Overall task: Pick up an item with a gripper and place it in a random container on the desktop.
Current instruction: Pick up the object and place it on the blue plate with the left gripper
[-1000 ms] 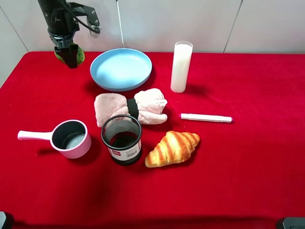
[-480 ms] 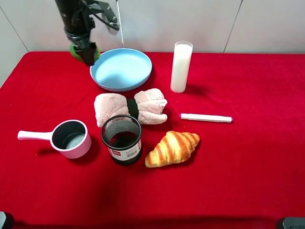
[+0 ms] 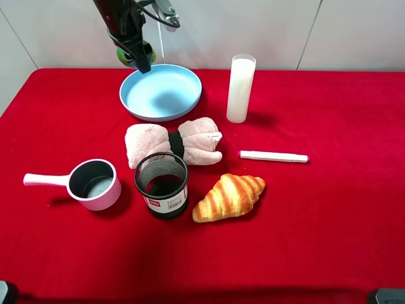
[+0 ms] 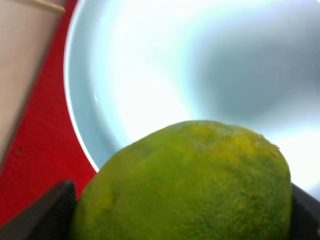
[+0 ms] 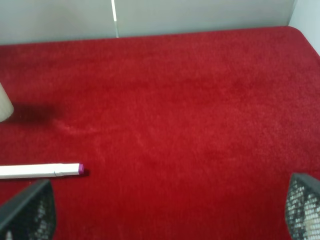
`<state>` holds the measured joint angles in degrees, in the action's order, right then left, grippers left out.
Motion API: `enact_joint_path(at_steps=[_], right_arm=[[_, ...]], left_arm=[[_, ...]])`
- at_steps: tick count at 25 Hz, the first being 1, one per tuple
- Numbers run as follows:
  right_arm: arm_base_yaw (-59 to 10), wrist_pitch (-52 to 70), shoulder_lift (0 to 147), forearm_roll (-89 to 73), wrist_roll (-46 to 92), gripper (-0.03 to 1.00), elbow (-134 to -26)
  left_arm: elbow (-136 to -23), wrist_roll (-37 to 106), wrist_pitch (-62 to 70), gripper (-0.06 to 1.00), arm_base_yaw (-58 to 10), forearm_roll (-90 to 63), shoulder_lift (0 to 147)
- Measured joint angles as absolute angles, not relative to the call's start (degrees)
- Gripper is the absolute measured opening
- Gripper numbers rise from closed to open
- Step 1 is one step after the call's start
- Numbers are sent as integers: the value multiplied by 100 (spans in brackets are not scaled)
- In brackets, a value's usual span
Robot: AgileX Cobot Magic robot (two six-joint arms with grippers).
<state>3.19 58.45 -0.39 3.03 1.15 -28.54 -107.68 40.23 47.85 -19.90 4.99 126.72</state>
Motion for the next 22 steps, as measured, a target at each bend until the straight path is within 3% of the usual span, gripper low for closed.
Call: enact_joint_path(at_steps=[22], right_arm=[[319, 5845, -39, 303, 115, 69, -2854]], left_arm=[[-10919, 3354, 4149, 72, -2210, 160, 13412]])
